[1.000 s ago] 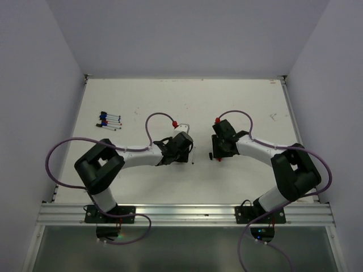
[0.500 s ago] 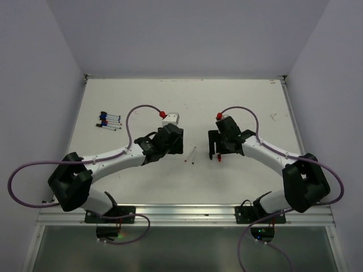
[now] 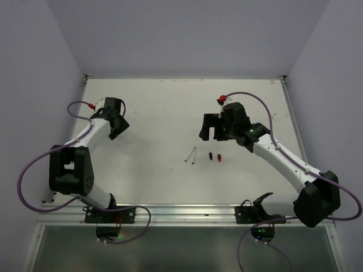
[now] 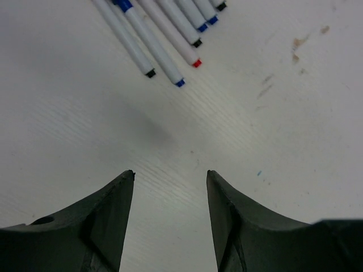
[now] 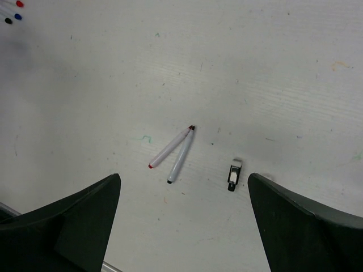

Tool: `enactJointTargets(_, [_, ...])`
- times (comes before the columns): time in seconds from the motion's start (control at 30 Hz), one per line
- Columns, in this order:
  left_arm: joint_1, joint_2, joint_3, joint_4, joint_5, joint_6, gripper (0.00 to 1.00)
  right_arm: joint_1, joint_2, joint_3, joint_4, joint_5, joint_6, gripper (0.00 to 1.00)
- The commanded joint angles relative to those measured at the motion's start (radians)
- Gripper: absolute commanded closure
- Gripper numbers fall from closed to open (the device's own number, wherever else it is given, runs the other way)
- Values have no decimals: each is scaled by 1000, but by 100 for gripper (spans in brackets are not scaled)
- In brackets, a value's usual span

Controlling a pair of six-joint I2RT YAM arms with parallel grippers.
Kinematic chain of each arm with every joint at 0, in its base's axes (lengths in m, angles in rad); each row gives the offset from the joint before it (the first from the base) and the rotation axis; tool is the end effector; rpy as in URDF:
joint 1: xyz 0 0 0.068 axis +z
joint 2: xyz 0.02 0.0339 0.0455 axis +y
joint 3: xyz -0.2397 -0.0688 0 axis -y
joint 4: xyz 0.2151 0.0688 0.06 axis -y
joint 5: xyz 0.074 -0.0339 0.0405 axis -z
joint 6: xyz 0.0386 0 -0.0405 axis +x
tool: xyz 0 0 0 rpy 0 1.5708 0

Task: Open the pen caps

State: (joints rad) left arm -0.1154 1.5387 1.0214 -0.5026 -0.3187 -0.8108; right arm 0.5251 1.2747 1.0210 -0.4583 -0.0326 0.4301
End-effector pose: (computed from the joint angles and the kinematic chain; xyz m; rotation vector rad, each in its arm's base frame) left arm 0.2863 -0.0210 0.2046 -0.9630 2.3223 0.0440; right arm 0.2231 0.1307 0.2733 -0.1286 2.3369 0.5265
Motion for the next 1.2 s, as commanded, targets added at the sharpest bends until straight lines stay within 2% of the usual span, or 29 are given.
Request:
enactJointTargets(0.0, [100, 38, 22, -61, 58, -91, 43, 0, 28, 36, -9, -70, 24, 2])
enactJointTargets(0.07, [159, 54, 19, -66, 55, -116, 45, 0, 32, 37, -16, -50, 18, 2])
enactJointTargets(0.27, [229, 110, 74, -67, 15, -160, 47, 0, 25, 27, -10, -27, -31, 1])
enactJointTargets(0.73, [246, 339, 276, -162, 3, -231, 46, 0, 34, 30, 1, -58, -48, 2])
enactJointTargets(1.17, [247, 386, 333, -197, -14, -232, 47, 0, 25, 16, 12, -46, -40, 1])
